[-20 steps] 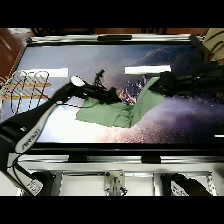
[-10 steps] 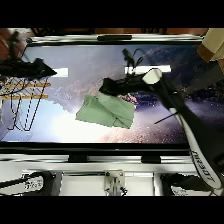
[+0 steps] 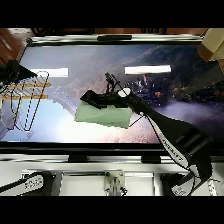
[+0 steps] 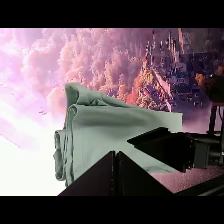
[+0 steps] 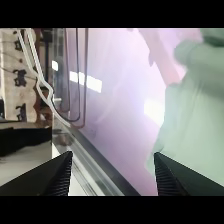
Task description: Fold the shirts.
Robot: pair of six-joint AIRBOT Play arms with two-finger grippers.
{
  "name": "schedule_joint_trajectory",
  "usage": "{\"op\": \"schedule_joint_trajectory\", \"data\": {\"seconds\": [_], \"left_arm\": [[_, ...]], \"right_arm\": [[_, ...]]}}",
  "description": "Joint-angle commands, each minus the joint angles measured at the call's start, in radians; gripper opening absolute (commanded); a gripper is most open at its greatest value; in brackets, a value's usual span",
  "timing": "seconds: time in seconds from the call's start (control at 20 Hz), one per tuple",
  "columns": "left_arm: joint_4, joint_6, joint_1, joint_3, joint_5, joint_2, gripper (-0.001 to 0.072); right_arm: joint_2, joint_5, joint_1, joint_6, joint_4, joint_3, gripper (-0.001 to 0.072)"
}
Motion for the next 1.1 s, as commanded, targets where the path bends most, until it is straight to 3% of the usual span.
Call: {"op": "schedule_joint_trajectory", "data": {"seconds": [0.0,0.2,0.25,0.3,0.45,0.65,0.85,0.9,1.0,1.05], "left_arm": [[0.002,0.010,-0.009,0.000,-0.008,0.003,0.0038],[0.002,0.018,-0.008,0.000,-0.008,0.003,0.0038],[0.002,0.018,-0.008,0.000,-0.008,0.003,0.0038],[0.002,0.018,-0.008,0.000,-0.007,0.003,0.0038],[0.002,0.017,-0.008,0.000,0.000,0.003,0.0038],[0.002,-0.001,-0.008,0.000,0.000,0.003,0.0038],[0.002,-0.002,-0.019,0.000,0.000,0.003,0.0038],[0.002,-0.002,-0.027,0.000,0.000,0.003,0.0038],[0.002,-0.002,-0.044,0.000,0.001,0.003,0.0038],[0.002,-0.002,-0.053,0.000,0.001,0.003,0.0038]], "right_arm": [[0.051,0.164,-0.082,0.057,-0.174,0.001,0.0611],[0.178,0.546,-0.276,0.349,-0.883,0.001,0.0611],[0.185,0.647,-0.330,0.365,-1.012,-0.002,0.0611],[0.183,0.703,-0.380,0.365,-1.041,-0.022,0.0611],[0.167,0.634,-0.461,0.308,-0.804,-0.139,0.0620],[0.086,0.488,-0.410,0.234,-0.679,-0.183,0.0627],[-0.001,0.379,-0.371,0.126,-0.427,-0.182,0.0622],[-0.014,0.377,-0.371,0.089,-0.372,-0.182,0.0543],[-0.018,0.376,-0.373,0.035,-0.331,-0.180,0.0196],[-0.019,0.386,-0.380,-0.018,-0.325,-0.169,0.0111]]}}
